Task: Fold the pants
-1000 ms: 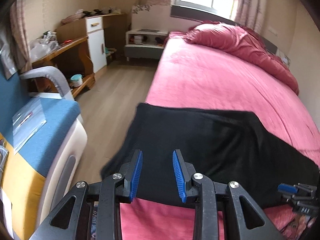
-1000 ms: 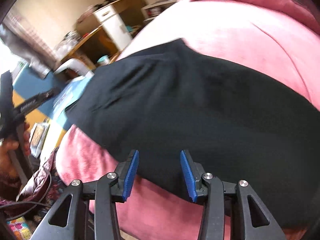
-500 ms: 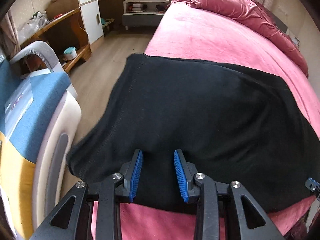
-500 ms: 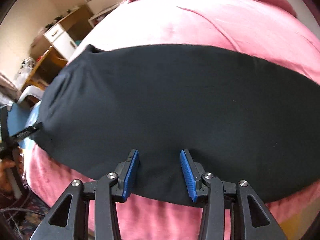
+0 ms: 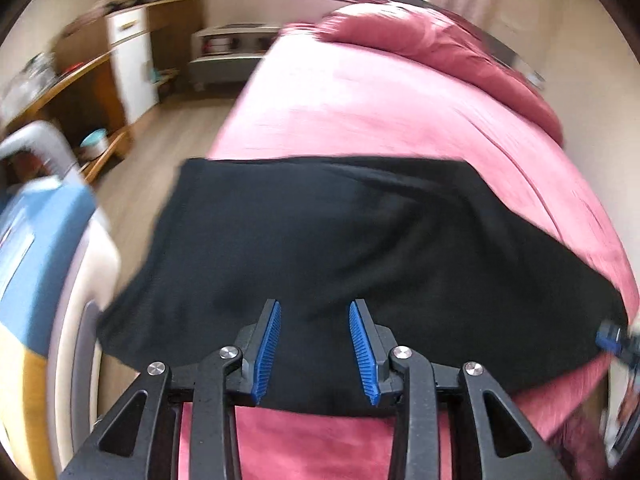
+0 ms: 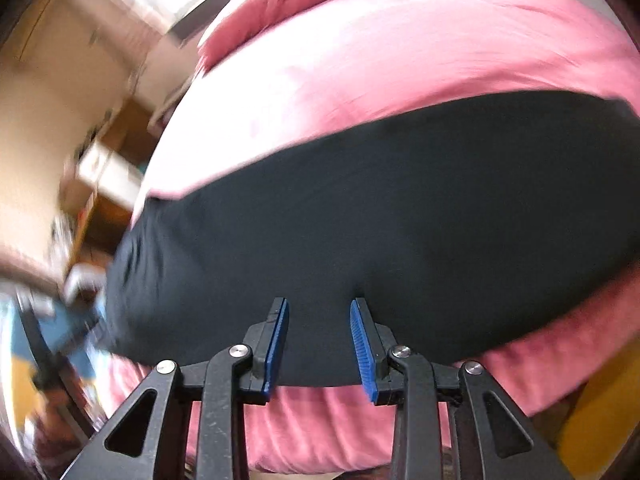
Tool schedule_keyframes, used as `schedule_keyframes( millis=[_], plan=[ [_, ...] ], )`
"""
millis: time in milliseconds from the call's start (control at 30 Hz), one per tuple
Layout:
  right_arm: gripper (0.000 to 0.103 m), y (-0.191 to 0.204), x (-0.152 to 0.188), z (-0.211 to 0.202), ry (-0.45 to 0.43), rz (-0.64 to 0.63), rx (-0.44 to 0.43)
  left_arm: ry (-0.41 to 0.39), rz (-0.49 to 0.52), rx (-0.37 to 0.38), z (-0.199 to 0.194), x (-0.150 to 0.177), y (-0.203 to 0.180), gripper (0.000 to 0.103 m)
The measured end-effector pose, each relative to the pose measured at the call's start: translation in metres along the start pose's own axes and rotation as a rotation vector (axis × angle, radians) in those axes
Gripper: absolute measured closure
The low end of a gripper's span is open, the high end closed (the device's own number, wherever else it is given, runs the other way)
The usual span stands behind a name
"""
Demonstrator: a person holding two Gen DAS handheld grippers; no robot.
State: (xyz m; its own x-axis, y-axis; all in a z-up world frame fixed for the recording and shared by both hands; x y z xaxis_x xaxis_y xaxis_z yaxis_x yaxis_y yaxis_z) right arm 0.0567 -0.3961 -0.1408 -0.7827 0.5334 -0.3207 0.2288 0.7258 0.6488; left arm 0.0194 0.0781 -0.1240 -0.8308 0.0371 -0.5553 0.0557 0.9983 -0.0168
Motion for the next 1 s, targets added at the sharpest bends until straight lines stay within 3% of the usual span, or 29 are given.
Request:
schedule_keyframes(
  millis=[200,267,467,633,833,933,1000],
  plan=[
    [0.069,-0.111,-0.023,-0.07,-0.188,0.364,-0.022,0.026,0.098,0.08,0.007,0.0,-0.039,0.067],
    [0.062,-0.15,-0.028,-0.087,-0.258,0.487,-0.02,0.025,0.109,0.101,0.009,-0.003,-0.045,0.066],
    [0.061,-0.226,-0.034,-0.097,-0.355,0.729,-0.089,0.045,0.133,0.117,0.016,-0.014,-0.062,0.066],
    [0.061,-0.241,-0.046,-0.084,-0.393,0.794,-0.138,0.058,0.174,0.122,0.017,-0.018,-0.077,0.066],
    [0.062,-0.25,-0.072,-0.077,-0.42,0.819,-0.127,0.075,0.205,0.141,0.019,-0.019,-0.089,0.066],
    [0.08,-0.236,-0.086,-0.08,-0.419,0.765,-0.089,0.086,0.193,0.164,0.023,-0.021,-0.091,0.066],
    [0.086,-0.224,-0.092,-0.086,-0.424,0.708,-0.072,0.083,0.184,0.185,0.023,-0.022,-0.091,0.066]
  ],
)
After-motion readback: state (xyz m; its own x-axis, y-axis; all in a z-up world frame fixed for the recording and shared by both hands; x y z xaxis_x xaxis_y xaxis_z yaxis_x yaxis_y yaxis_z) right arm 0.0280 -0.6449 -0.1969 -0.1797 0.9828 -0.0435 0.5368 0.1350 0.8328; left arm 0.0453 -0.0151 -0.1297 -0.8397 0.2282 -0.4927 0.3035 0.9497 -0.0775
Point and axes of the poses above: each gripper's, at about its wrist camera, not at the fingertips, and z roughly the way its jaws point, y to its left, x to its underside, the point moved 3 cm from there along z, roughly the way its jaws point, and after that the axes turned 12 degrees about z, right-handed, at the moved point
